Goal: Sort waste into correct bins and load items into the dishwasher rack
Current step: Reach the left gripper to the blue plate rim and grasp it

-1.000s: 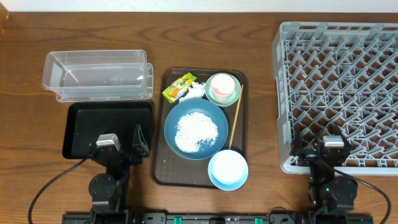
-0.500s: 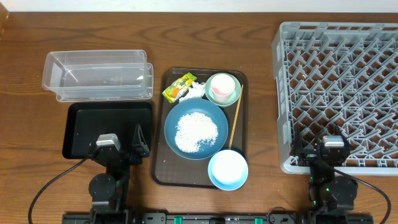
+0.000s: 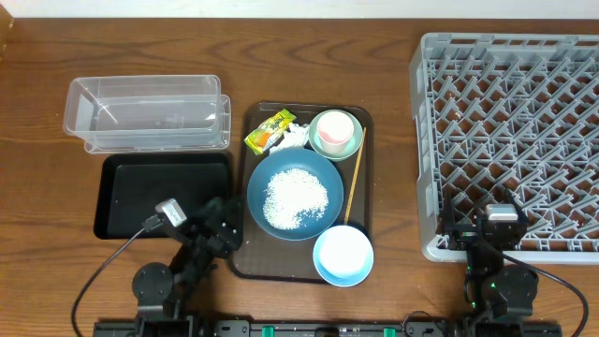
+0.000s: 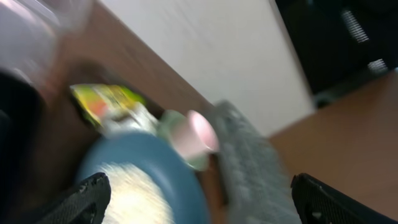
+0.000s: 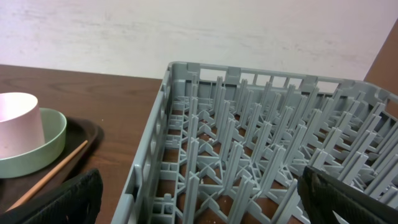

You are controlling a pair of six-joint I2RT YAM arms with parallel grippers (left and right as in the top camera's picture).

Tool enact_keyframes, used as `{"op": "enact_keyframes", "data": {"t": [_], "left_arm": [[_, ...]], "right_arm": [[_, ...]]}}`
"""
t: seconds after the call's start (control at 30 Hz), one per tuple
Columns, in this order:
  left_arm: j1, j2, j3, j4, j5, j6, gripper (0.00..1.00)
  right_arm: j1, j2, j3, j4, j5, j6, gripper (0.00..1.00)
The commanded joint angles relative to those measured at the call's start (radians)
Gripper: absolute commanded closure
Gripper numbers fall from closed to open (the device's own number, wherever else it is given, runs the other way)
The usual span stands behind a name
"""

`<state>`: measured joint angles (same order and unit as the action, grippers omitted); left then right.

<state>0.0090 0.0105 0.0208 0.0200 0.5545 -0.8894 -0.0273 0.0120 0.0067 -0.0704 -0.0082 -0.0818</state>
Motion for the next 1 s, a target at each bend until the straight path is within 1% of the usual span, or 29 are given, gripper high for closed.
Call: {"op": "enact_keyframes", "data": {"t": [0.0,0.07,0.1,0.17,0.2,0.3,0.37,0.47,0.57,0.63,0.7,0.73,0.8,0.83,0.87,0.9,0.97], "left_arm": [[-0.004,-0.006,-0.016,0.086,0.171,-0.224,0.04],[-0.004,-0.006,-0.005,0.195,0.198,-0.216,0.05],[-0.004,-0.006,0.013,0.217,0.198,-0.204,0.05],[-0.004,0.002,0.073,0.186,0.198,-0.141,0.05],[-0.003,0.014,0.115,0.13,0.196,-0.095,0.05],[-0.004,0.105,0.294,-0.154,0.142,0.094,0.05],[-0.004,0.212,0.443,-0.362,0.08,0.238,0.04],[-0.004,0.426,0.682,-0.63,-0.015,0.424,0.05],[-0.004,0.678,0.939,-0.891,-0.097,0.545,0.05],[-0.004,0.808,1.067,-1.004,-0.082,0.55,0.05],[-0.004,0.911,1.16,-1.086,-0.01,0.526,0.04],[-0.004,0.943,1.181,-1.093,0.038,0.527,0.04],[-0.021,1.01,1.204,-1.058,0.189,0.592,0.05],[-0.04,1.033,1.207,-1.045,0.228,0.612,0.05],[-0.069,1.055,1.208,-1.042,0.229,0.612,0.05],[-0.115,1.078,1.209,-1.044,0.196,0.612,0.05],[-0.227,1.117,1.209,-1.063,0.063,0.597,0.04]], "right_arm": [[0.008,-0.001,-0.001,-0.005,0.003,-0.009,0.01],[0.008,-0.001,-0.001,-0.005,0.003,-0.009,0.01],[0.008,-0.001,-0.001,-0.005,0.003,-0.009,0.01],[0.008,-0.001,-0.001,-0.005,0.003,-0.009,0.01],[0.008,-0.001,-0.001,-0.005,0.003,-0.009,0.01],[0.008,-0.001,-0.001,-0.005,0.003,-0.009,0.01],[0.008,-0.001,-0.001,-0.005,0.003,-0.009,0.01],[0.008,-0.001,-0.001,-0.005,0.003,-0.009,0.01],[0.008,-0.001,-0.001,-0.005,0.003,-0.009,0.01],[0.008,-0.001,-0.001,-0.005,0.003,-0.009,0.01],[0.008,-0.001,-0.001,-0.005,0.003,-0.009,0.01],[0.008,-0.001,-0.001,-0.005,0.003,-0.009,0.01],[0.008,-0.001,-0.001,-0.005,0.003,-0.009,0.01],[0.008,-0.001,-0.001,-0.005,0.003,-0.009,0.01],[0.008,-0.001,-0.001,-0.005,0.003,-0.009,0.01],[0.008,-0.001,-0.001,-0.005,0.003,-0.009,0.01],[0.008,-0.001,-0.001,-0.005,0.003,-0.009,0.01]]}}
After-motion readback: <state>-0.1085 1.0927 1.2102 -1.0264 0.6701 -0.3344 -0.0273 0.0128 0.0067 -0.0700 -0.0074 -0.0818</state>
